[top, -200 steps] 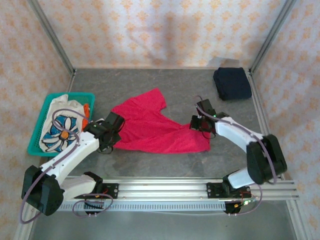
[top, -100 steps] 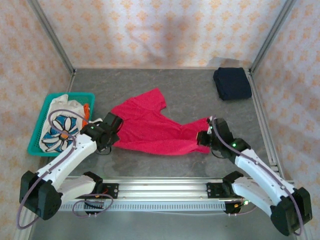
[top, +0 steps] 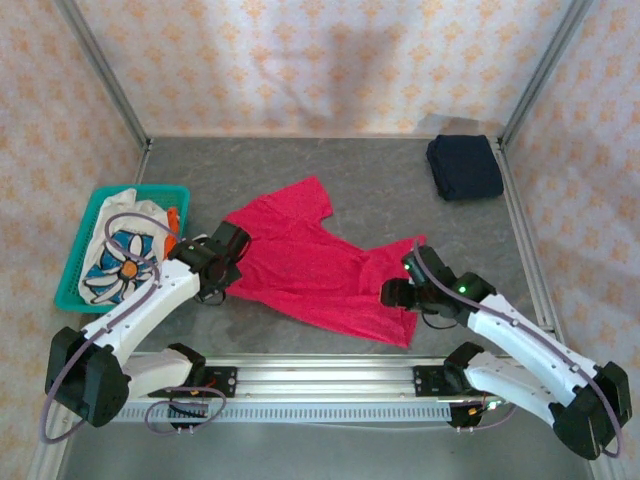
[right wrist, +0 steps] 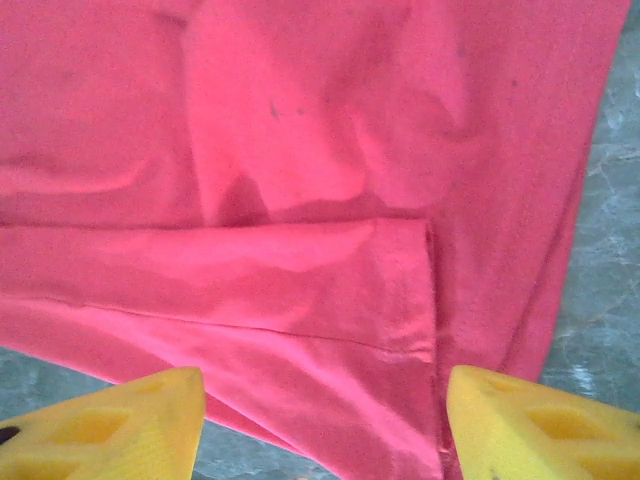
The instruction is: Fold and stack the t-shirts
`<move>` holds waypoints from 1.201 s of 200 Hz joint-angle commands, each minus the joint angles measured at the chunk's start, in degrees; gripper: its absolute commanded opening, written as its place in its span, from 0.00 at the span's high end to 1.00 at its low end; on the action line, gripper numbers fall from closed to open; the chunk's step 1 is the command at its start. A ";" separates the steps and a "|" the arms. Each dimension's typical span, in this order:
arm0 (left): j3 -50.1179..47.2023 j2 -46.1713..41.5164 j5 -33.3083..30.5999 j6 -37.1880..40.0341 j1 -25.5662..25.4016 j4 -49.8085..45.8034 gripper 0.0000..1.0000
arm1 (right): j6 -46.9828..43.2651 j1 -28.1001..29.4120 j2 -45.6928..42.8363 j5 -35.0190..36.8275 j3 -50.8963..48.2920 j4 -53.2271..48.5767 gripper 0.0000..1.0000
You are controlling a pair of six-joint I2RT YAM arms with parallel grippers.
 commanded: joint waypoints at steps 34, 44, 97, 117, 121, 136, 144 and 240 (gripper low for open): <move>0.50 1.09 -1.62 0.92 0.53 -0.16 1.00 | 5.95 -0.91 8.71 2.07 -0.54 2.35 0.55; 0.57 0.95 -1.50 1.03 0.55 -0.36 1.00 | 6.11 -1.35 10.80 1.61 -0.22 2.13 0.62; 0.25 0.14 -1.27 0.88 0.55 0.00 1.00 | 6.58 -1.53 13.67 0.64 -1.96 -1.88 0.63; 0.21 0.40 -1.23 1.00 0.55 0.32 1.00 | 7.14 -1.93 13.99 -0.98 -3.40 1.04 0.66; 0.28 0.44 -1.22 1.01 0.57 0.33 1.00 | 7.28 -1.89 14.23 -1.37 -3.58 1.57 0.68; 0.31 0.49 -1.09 1.16 0.55 0.14 1.00 | 7.33 -1.88 15.65 -2.61 -3.98 2.64 0.69; 0.21 0.33 -1.03 1.18 0.55 0.16 1.00 | 7.35 -1.88 16.43 -3.47 -4.12 3.06 0.68; -0.75 -2.49 -0.98 0.54 0.55 -0.58 1.00 | 6.16 -1.97 19.47 -1.34 -3.25 2.56 0.66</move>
